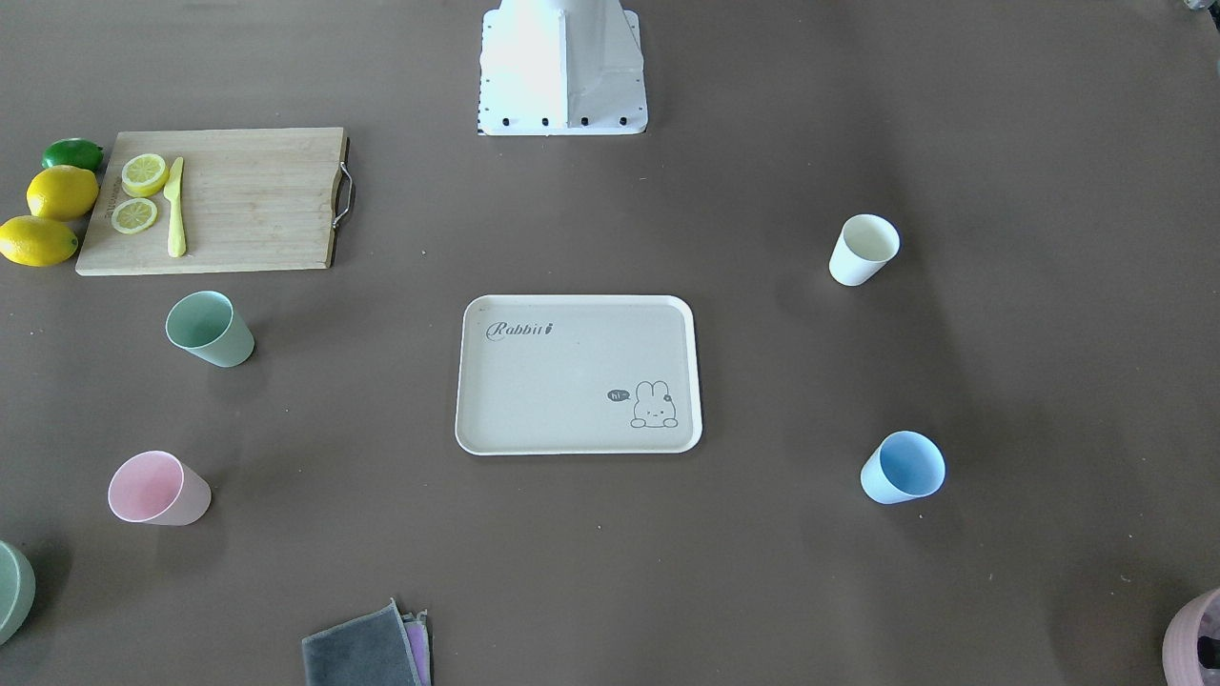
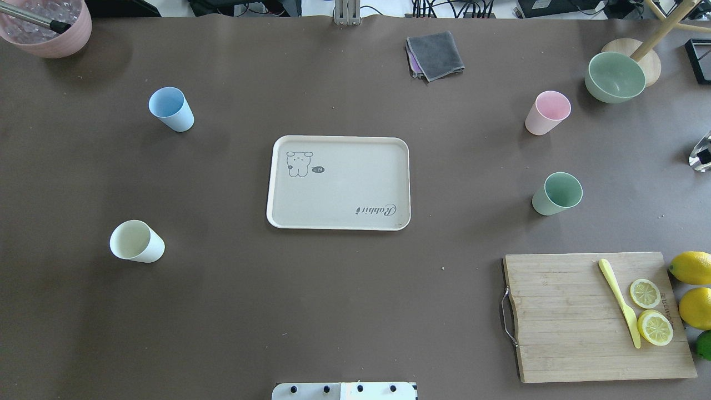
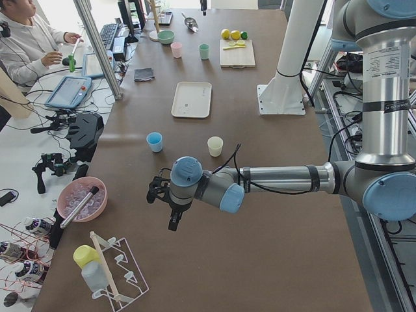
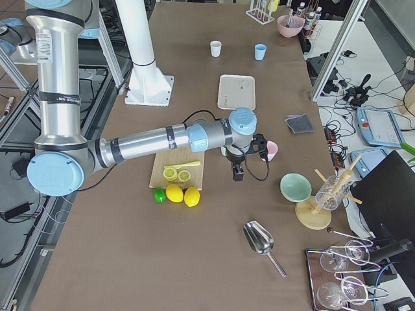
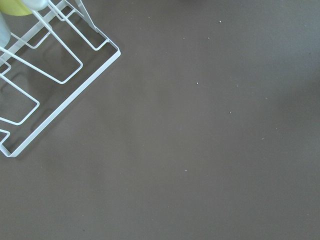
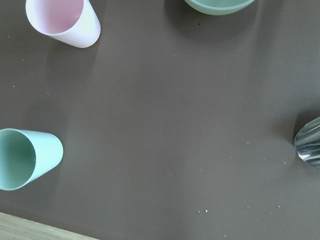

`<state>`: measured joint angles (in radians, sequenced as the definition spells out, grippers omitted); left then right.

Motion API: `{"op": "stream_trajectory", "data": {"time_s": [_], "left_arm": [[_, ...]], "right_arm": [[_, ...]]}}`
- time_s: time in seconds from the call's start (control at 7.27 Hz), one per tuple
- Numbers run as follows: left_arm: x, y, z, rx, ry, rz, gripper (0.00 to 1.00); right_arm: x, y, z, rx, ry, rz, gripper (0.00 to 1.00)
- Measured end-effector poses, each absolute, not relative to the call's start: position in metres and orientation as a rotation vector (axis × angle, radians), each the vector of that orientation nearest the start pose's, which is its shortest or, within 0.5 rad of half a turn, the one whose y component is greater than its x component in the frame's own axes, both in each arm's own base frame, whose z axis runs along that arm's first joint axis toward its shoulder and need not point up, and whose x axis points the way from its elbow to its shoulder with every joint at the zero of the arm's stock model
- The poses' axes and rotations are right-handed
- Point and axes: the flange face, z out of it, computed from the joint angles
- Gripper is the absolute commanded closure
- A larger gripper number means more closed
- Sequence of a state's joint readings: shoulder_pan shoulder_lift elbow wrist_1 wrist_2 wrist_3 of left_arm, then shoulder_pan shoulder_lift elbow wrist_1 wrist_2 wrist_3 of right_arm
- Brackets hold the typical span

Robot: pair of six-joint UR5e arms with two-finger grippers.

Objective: Place all cups on tray

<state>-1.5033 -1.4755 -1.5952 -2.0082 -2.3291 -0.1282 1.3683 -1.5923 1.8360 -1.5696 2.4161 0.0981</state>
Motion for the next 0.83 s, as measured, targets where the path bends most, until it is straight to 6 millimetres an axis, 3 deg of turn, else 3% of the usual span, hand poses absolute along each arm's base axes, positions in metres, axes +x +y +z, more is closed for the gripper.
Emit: {"op": "stream_trajectory", "data": {"time_s": [0.41, 0.83], "left_arm": [[-0.033, -0.473, 0.633, 0.301, 0.782, 0.093, 0.02], [-0.032, -0.463, 0.635, 0.318, 0.789, 0.103, 0.02]], "right_arm": [[-0.044, -0.487, 0.530, 0.102, -0.870, -0.208, 0.00], [-0.077, -0.483, 0.525, 0.088, -0.880, -0.274, 0.00]]}}
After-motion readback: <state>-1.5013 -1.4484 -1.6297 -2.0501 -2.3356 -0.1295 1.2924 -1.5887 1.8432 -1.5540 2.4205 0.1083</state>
